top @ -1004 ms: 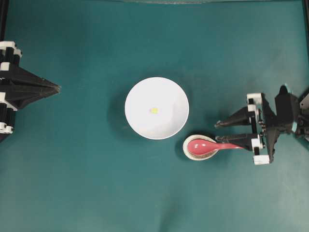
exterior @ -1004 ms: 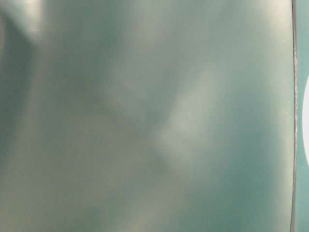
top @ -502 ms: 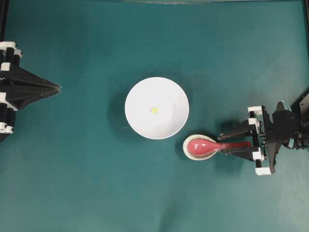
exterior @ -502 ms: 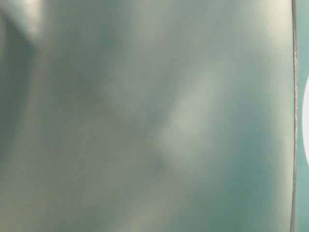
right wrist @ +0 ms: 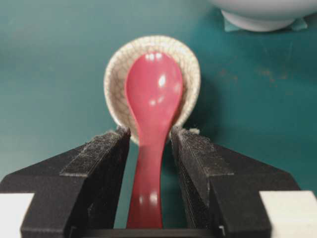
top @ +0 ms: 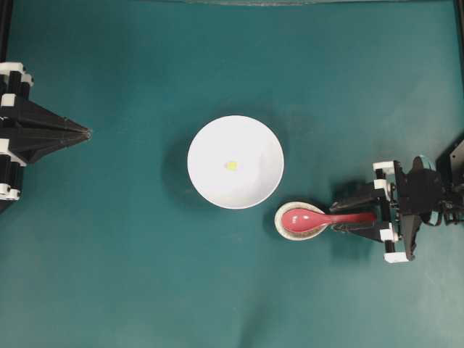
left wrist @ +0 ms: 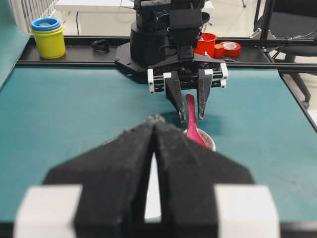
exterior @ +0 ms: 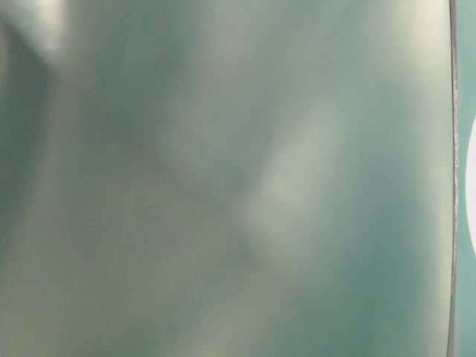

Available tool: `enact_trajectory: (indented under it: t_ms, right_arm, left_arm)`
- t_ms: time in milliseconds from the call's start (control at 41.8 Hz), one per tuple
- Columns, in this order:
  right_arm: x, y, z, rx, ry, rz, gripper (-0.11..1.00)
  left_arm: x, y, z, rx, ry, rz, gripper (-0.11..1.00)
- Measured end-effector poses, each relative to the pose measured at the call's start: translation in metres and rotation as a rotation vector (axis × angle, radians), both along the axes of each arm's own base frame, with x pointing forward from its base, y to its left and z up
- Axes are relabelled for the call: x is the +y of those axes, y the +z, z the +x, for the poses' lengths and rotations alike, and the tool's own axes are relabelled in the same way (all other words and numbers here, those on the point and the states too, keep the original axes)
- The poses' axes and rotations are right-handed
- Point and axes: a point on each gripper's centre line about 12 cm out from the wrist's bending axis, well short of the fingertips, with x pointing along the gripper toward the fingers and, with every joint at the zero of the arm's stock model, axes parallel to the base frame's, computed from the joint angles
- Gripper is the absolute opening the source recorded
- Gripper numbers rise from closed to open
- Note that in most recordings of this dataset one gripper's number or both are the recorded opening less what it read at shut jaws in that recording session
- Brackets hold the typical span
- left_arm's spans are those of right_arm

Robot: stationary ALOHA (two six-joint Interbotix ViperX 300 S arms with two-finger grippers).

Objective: Scoop the yellow hexagonal prism block from the bowl with a spoon using the right arm.
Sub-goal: 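Close the right gripper on the pink spoon handle, then lift the spoon with the right gripper and carry it over the bowl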

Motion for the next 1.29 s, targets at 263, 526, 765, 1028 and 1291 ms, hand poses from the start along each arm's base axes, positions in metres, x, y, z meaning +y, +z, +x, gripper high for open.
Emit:
enact_trajectory:
  t_ms: [263, 526, 765, 1028, 1291]
  right_arm:
    - [-0.0004, -0.0032, -0.0012, 0.017, 0.001, -0.007, 0.47]
    - [-0.0004, -0.0047, -0.0017, 0.030, 0.005, -0.019, 0.47]
    - [-0.0006, -0.0047, -0.0022, 0.031, 0.011, -0.036, 0.47]
    - [-0.0002, -0.0047, -0.0013, 0.030, 0.011, -0.037, 0.46]
    - [0.0032, -0.0045, -0.0021, 0.027, 0.032, -0.049, 0.23]
  left_arm:
    - [0.0000, 0.0000, 0.0000, 0.000, 0.000, 0.002, 0.00]
    - [0.0000, 0.0000, 0.0000, 0.000, 0.000, 0.002, 0.00]
    - [0.0000, 0.0000, 0.0000, 0.000, 0.000, 0.003, 0.00]
    - [0.0000, 0.0000, 0.0000, 0.000, 0.000, 0.005, 0.00]
    - [-0.0001, 0.0000, 0.0000, 0.000, -0.001, 0.008, 0.00]
